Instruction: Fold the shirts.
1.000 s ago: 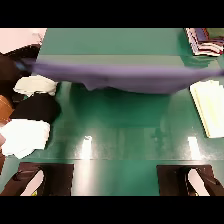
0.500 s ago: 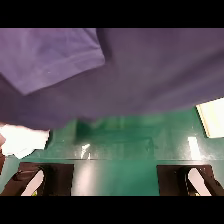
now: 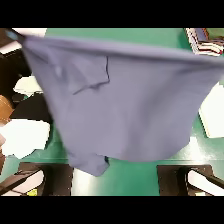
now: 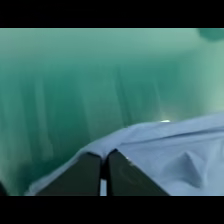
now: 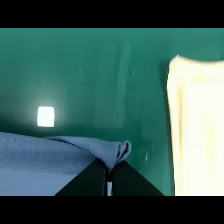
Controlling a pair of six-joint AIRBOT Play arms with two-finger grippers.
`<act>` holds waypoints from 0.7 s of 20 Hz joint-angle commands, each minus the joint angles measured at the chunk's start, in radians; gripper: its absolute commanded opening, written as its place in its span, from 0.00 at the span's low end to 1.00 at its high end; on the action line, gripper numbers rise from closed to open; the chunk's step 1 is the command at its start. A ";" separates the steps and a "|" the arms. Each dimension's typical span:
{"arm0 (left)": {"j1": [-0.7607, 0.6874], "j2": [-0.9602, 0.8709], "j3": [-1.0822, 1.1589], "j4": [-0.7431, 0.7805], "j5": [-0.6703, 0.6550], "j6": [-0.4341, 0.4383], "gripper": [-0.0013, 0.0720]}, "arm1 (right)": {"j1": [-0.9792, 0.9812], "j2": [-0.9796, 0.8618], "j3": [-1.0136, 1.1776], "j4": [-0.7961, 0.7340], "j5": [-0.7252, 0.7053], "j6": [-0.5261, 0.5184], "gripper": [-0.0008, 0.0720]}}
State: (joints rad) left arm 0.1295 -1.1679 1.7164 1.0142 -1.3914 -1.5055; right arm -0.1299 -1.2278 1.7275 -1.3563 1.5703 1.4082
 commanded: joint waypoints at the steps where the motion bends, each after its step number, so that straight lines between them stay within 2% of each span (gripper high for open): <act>1: -0.055 -0.217 -0.118 0.008 0.014 0.069 0.05 | 0.072 -0.193 -0.095 -0.085 -0.043 0.005 0.03; 2: -0.084 -0.282 -0.121 0.012 0.060 0.098 0.05 | 0.071 -0.253 -0.094 -0.084 -0.067 0.005 0.03; 5: -0.117 -0.435 -0.100 0.005 0.324 0.101 0.05 | 0.071 -0.386 -0.043 -0.084 -0.167 0.005 0.03; 7: -0.114 -0.507 -0.015 -0.003 0.401 0.088 0.05 | 0.071 -0.462 0.059 -0.084 -0.195 0.005 0.03; 11: -0.114 -0.547 0.092 0.008 0.437 0.122 0.05 | 0.072 -0.542 0.246 -0.049 -0.220 0.005 0.03; 12: -0.114 -0.545 0.100 0.018 0.418 0.138 0.05 | 0.072 -0.544 0.266 -0.050 -0.211 0.005 0.03; 14: -0.108 -0.545 0.113 0.043 0.297 0.151 0.05 | 0.072 -0.534 0.264 -0.050 -0.160 0.005 0.03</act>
State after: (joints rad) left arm 0.0181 -1.6951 1.7962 1.0271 -1.0195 -1.3838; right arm -0.0586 -1.7420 1.9450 -1.4117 1.3792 1.4128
